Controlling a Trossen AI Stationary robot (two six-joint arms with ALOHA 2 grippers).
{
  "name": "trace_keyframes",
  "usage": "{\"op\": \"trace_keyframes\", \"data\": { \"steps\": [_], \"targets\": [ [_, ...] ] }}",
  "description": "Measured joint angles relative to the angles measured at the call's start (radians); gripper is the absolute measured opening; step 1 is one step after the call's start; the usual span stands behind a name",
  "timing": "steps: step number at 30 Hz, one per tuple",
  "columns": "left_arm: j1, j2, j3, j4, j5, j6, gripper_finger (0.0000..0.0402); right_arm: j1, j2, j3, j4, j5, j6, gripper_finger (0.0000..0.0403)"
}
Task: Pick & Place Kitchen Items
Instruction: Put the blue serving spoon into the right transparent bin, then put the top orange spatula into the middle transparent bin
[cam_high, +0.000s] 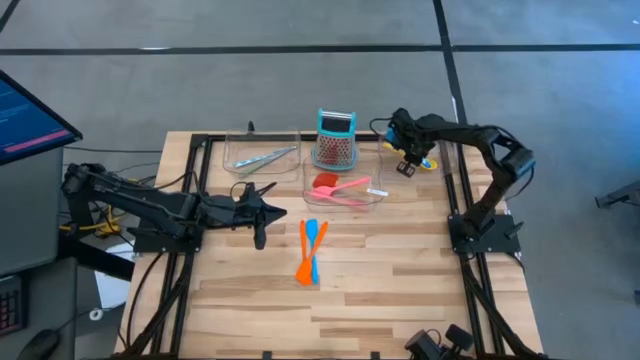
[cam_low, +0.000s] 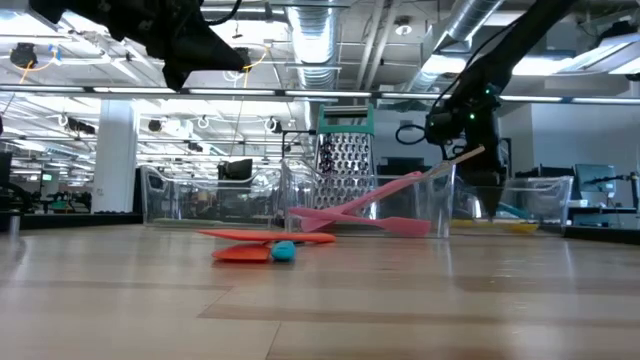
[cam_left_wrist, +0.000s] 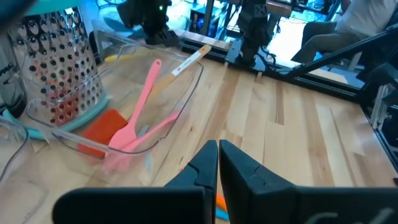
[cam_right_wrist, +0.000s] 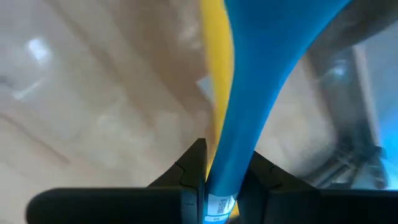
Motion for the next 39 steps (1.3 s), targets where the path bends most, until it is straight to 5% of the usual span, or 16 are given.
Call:
{"op": "trace_keyframes", "data": {
  "steps": [7,15,21,27,36,39],
  "targets": [
    [0.000,0.000,0.000,0.002,0.000,0.000,0.0003,-0.003,0.004,-0.005,-0.005,0.029,0.011,0.0058],
    [0.000,0.000,0.000,0.011,0.000,0.000,0.0003,0.038,-0.052,-0.005,-0.004,0.107,-0.035,0.0188],
    [0.000,0.001,0.000,0.011,0.000,0.000,0.0003,0.081,-0.151,-0.006,-0.005,0.121,-0.072,0.0219],
    [0.000,0.001,0.000,0.012,0.000,0.001,0.0004,0.150,-0.305,-0.006,-0.005,0.127,-0.049,0.0177],
    [0.000,0.001,0.000,0.019,0.000,0.003,0.0004,0.350,-0.543,-0.006,-0.005,0.110,0.084,0.0015],
    [0.000,0.001,0.000,0.019,0.000,0.003,0.0004,0.427,-0.608,-0.009,0.014,0.048,0.119,0.0011]
  ]
}}
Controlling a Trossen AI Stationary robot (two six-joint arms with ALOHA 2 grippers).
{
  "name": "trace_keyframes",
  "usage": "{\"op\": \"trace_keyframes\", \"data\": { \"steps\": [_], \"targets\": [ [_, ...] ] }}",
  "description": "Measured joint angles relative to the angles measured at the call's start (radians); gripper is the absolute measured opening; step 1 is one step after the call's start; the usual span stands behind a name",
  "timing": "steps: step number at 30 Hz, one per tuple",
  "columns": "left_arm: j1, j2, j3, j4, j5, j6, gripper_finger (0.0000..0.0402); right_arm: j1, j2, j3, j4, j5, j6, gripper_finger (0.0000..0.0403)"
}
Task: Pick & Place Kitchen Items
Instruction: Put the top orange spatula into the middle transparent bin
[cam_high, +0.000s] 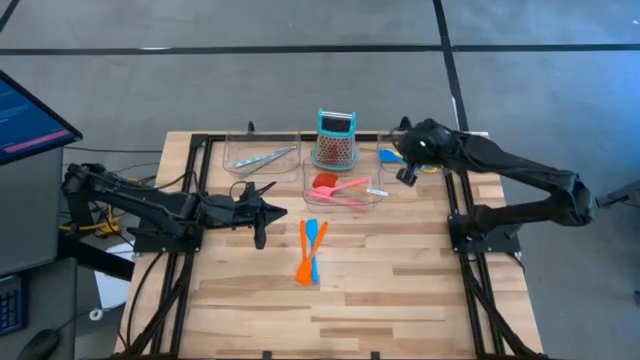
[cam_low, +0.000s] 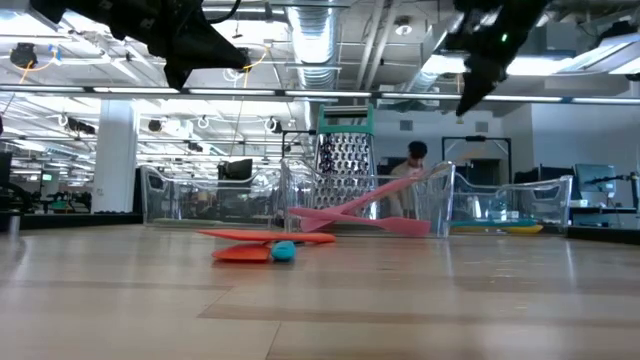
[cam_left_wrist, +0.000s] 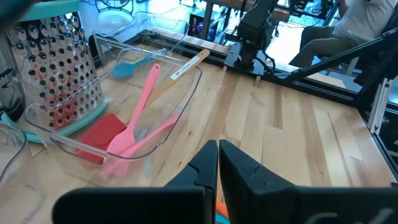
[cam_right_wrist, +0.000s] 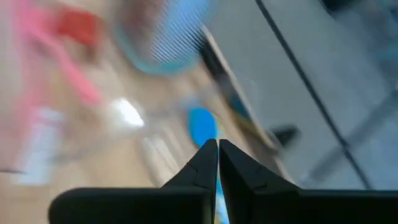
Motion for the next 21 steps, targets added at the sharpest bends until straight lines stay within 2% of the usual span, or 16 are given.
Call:
{"op": "trace_keyframes", "data": {
  "steps": [2,6,8,13,21],
  "targets": [
    [0.000,0.000,0.000,0.000,0.000,0.000,0.0004,0.049,-0.045,-0.027,0.054,-0.092,0.016,0.0009],
    [0.000,0.000,0.000,0.000,0.000,0.000,0.0004,0.150,-0.137,-0.142,0.279,-0.342,-0.007,0.0004],
    [0.000,0.000,0.000,0.000,0.000,0.000,0.0004,0.201,-0.171,-0.214,0.409,-0.409,-0.005,0.0002],
    [0.000,0.000,0.000,0.001,0.000,0.000,0.0004,0.333,-0.212,-0.400,0.675,-0.388,0.028,0.0001],
    [0.000,0.000,0.000,0.011,0.000,0.000,0.0004,0.543,-0.176,-0.655,1.154,-0.226,0.058,0.0001]
  ]
}}
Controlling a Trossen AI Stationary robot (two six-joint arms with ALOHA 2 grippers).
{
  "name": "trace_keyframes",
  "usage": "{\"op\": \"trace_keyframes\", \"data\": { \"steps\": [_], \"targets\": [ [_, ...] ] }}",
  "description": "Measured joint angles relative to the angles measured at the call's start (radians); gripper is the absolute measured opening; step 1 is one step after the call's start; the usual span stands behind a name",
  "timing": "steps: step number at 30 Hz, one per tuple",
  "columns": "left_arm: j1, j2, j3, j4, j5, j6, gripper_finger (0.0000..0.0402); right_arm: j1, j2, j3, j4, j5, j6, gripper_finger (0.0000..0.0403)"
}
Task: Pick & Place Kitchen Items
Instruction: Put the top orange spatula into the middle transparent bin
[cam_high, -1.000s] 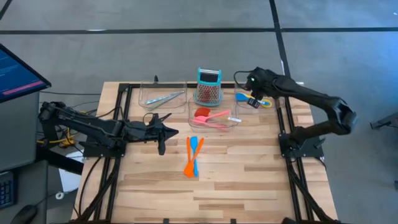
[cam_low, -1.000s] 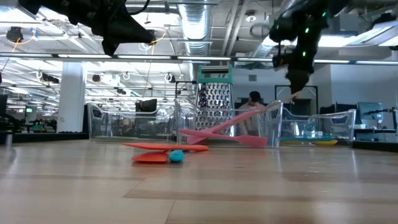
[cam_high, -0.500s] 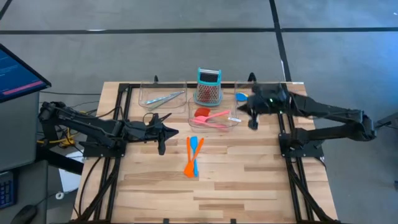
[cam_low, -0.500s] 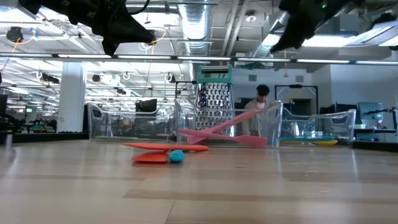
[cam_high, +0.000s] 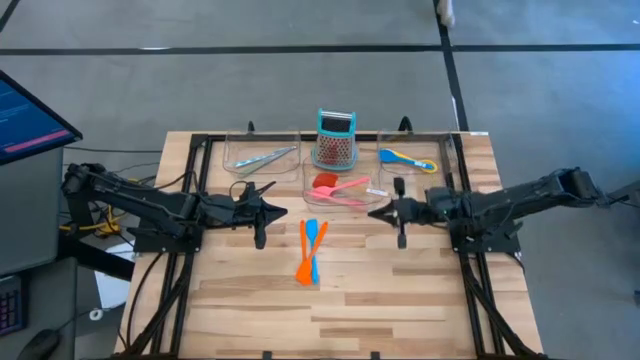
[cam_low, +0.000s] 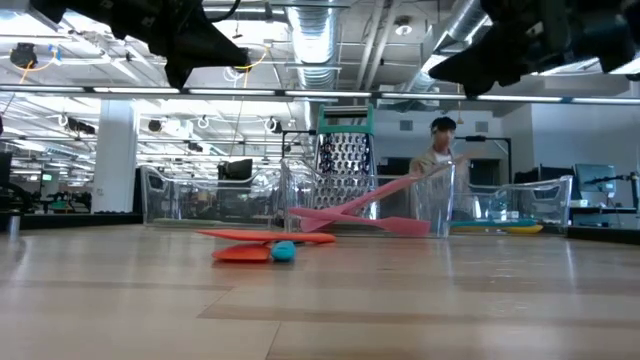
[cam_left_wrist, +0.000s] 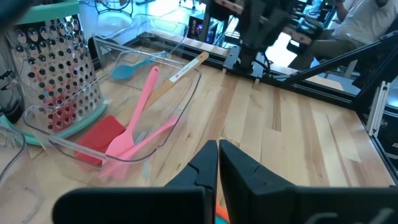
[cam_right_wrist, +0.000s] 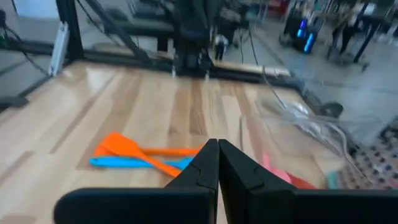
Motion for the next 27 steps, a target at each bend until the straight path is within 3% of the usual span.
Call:
{"op": "trace_keyframes", "data": {
  "steps": [5,12,19,27],
  "targets": [
    [0.000,0.000,0.000,0.007,0.000,0.000,0.0004,0.123,0.079,-0.068,0.201,0.126,0.016,0.0001],
    [0.005,0.001,0.000,0.044,0.000,-0.004,0.0004,0.240,0.216,-0.068,0.251,0.311,0.011,0.0000],
    [-0.013,0.019,0.001,0.160,-0.003,-0.159,0.0003,0.273,0.258,-0.068,0.252,0.322,0.019,0.0000],
    [-0.065,0.224,0.021,0.355,-0.022,-0.201,0.0002,0.313,0.236,-0.068,0.254,0.322,0.018,0.0000]
  ]
}}
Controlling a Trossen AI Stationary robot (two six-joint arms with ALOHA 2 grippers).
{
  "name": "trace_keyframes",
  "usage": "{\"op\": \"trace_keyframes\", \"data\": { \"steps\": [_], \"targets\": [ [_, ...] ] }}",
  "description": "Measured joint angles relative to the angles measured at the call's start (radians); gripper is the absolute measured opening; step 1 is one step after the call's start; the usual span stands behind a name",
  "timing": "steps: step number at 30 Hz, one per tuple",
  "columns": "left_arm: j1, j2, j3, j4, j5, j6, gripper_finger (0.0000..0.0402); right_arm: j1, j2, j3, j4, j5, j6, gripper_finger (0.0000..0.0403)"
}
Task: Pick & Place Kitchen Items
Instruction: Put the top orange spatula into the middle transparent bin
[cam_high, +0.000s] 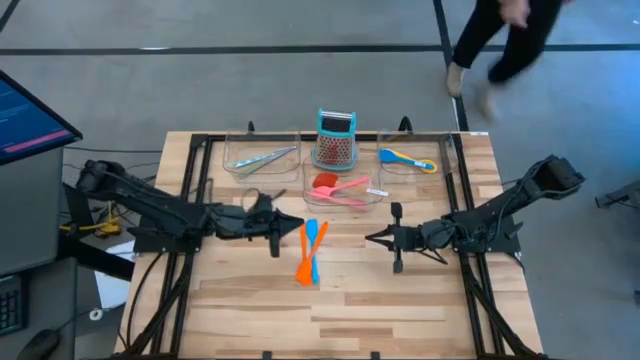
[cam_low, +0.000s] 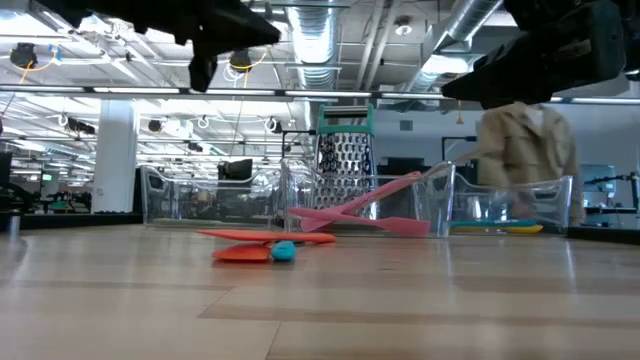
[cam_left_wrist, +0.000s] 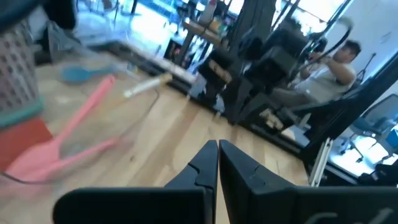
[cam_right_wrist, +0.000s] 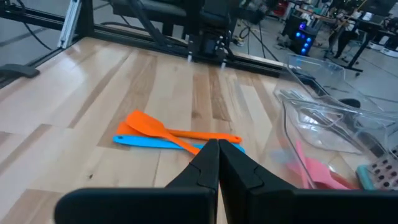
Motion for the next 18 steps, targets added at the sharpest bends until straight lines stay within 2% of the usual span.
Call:
{"op": "trace_keyframes", "data": {
  "steps": [6,9,12,16,18],
  "targets": [
    [-0.022,0.190,0.123,-0.001,0.000,0.005,0.0002,0.012,0.000,0.000,-0.001,0.000,0.000,0.0000],
    [-0.032,0.238,0.190,-0.039,0.000,0.028,0.0002,0.011,0.000,0.000,-0.001,0.000,0.001,0.0000],
    [-0.049,0.251,0.250,-0.168,-0.029,0.018,0.0002,0.011,0.000,0.000,-0.002,0.000,0.008,0.0000],
    [-0.086,0.250,0.323,-0.382,-0.140,-0.059,0.0002,0.011,0.000,0.000,-0.005,0.000,0.008,0.0000],
    [-0.102,0.250,0.358,-0.461,-0.159,-0.095,0.0002,0.011,0.000,0.000,-0.005,0.000,0.008,0.0000]
  ]
}}
